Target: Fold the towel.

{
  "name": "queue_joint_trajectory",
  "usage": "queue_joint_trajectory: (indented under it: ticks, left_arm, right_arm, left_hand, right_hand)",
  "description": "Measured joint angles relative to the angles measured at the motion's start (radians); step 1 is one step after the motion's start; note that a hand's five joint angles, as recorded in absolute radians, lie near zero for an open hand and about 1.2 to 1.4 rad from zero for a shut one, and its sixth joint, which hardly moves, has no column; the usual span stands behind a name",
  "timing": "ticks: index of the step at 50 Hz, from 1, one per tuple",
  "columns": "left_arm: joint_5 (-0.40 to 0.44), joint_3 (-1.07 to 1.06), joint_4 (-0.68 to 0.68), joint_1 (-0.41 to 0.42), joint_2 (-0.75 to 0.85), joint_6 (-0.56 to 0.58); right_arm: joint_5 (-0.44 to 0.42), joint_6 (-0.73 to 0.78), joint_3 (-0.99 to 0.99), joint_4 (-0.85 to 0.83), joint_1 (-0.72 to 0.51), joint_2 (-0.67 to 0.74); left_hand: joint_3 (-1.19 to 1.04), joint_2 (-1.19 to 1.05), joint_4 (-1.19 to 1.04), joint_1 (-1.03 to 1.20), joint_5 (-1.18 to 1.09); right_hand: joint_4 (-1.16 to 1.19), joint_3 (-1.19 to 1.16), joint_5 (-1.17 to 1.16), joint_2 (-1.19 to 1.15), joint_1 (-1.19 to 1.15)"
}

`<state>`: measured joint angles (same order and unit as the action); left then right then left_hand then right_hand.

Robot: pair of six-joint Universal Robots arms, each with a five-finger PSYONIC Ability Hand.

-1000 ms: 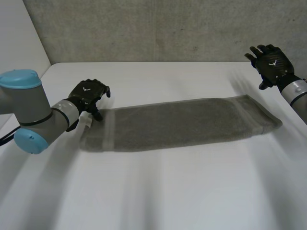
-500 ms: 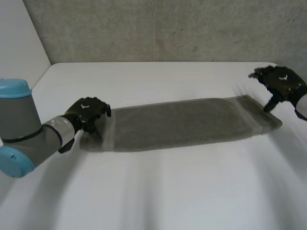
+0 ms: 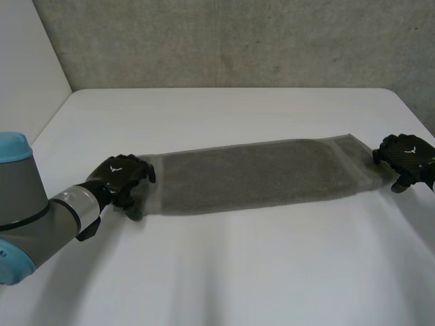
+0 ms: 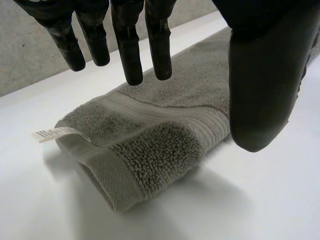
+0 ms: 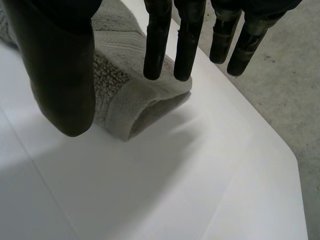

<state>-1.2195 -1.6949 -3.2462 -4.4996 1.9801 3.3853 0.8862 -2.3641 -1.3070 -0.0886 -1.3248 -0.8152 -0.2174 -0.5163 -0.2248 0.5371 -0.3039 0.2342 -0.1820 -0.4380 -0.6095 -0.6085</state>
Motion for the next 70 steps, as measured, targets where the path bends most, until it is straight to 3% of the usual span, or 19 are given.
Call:
queue_joint_trajectory:
  ticks: [14, 21, 33, 39, 43, 55, 63, 70]
  left_arm:
    - [0.0, 0.0, -0.012, 0.006, -0.018, -0.026]
    - [-0.003, 0.0, -0.015, 0.005, -0.025, -0.034]
    - [-0.013, -0.001, -0.022, -0.012, -0.071, -0.067]
    - [-0.013, -0.004, -0.024, -0.02, -0.094, -0.068]
    - [-0.012, -0.007, -0.024, -0.022, -0.103, -0.068]
    - [-0.014, -0.019, -0.024, -0.033, -0.134, -0.067]
    - [-0.014, -0.027, -0.024, -0.058, -0.168, -0.069]
    - [-0.013, -0.045, -0.025, -0.069, -0.191, -0.07]
  right_arm:
    - [-0.001, -0.011, 0.017, -0.045, -0.014, 0.055]
    - [-0.002, -0.007, 0.027, -0.044, -0.012, 0.068]
    - [-0.045, 0.004, 0.086, -0.065, 0.101, -0.02]
    - [-0.074, 0.0, 0.121, -0.07, 0.102, -0.077]
    - [-0.084, -0.007, 0.125, -0.072, 0.026, -0.118]
    - [-0.073, -0.035, 0.146, -0.121, -0.412, -0.143]
    - [-0.015, -0.154, 0.247, -0.221, -0.689, -0.034]
    - [0.01, -0.204, 0.291, -0.271, -0.847, 0.064]
  left_hand:
    - [0.0, 0.0, 0.0, 0.0, 0.0]
    - [0.0, 0.0, 0.0, 0.0, 0.0]
    - [0.0, 0.0, 0.0, 0.0, 0.0]
    - [0.0, 0.0, 0.0, 0.0, 0.0]
    - [0.0, 0.0, 0.0, 0.0, 0.0]
    - [0.0, 0.0, 0.0, 0.0, 0.001]
    - [0.0, 0.0, 0.0, 0.0, 0.0]
    - [0.0, 0.0, 0.0, 0.0, 0.0]
  right_hand:
    - [0.0, 0.0, -0.212, -0.22, -0.22]
    - [0.0, 0.0, -0.694, -0.664, -0.666]
    - [0.0, 0.0, -0.698, -0.664, -0.666]
    - [0.0, 0.0, -0.698, -0.664, -0.666]
    - [0.0, 0.0, -0.701, -0.666, -0.67]
    - [0.0, 0.0, -0.702, -0.673, -0.67]
    - [0.0, 0.0, -0.702, -0.673, -0.67]
    - [0.0, 0.0, -0.702, -0.673, -0.67]
